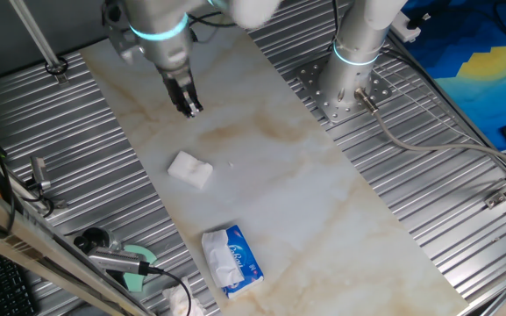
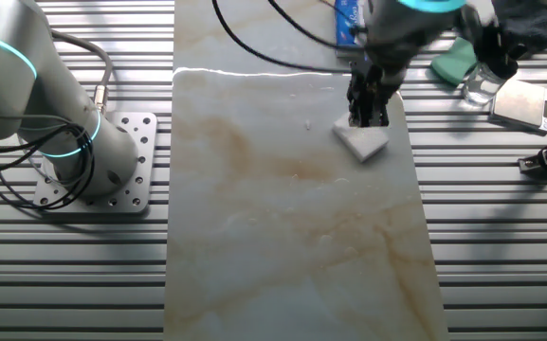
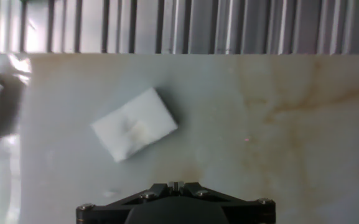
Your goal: Clean the tabletop with a sponge
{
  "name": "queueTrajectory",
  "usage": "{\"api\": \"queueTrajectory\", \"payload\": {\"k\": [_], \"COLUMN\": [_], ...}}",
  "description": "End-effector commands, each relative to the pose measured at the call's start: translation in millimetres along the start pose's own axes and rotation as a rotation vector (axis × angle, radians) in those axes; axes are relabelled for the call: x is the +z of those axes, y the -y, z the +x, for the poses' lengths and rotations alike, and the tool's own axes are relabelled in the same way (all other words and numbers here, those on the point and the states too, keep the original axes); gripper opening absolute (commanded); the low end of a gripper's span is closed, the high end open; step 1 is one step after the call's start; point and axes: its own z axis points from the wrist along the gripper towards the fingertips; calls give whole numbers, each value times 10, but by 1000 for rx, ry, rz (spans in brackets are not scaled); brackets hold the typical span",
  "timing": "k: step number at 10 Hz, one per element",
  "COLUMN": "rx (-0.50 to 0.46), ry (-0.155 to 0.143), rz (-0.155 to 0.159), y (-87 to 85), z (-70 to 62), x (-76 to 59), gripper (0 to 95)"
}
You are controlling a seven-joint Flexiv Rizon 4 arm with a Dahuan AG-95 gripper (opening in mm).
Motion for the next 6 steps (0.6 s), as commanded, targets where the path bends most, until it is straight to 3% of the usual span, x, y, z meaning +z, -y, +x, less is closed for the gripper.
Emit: {"api": "queueTrajectory", "payload": {"k": [1,3,4,6], "rx": [-64,-34,-16,3], "ry": [-14,1,10,14], "rz": [63,-72,-157,-238], "y": [6,-11,-18,-20], "z": [-12,-23,-29,-30], "x": [1,5,6,6], "gripper": [0,0,0,0]}}
